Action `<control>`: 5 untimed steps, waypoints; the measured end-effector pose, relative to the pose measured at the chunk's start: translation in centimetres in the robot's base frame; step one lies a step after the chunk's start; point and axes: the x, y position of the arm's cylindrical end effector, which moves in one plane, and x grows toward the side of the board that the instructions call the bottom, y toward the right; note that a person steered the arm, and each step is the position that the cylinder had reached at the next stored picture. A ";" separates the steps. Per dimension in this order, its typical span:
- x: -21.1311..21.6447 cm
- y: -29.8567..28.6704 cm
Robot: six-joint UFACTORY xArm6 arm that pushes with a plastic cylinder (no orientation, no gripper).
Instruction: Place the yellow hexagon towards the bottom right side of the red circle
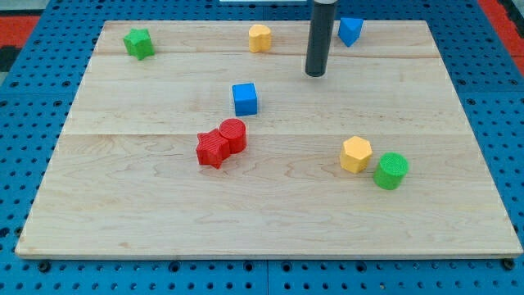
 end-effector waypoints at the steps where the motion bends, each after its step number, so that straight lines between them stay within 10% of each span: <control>1: -0.1 -0.7; 5: 3.3 -4.3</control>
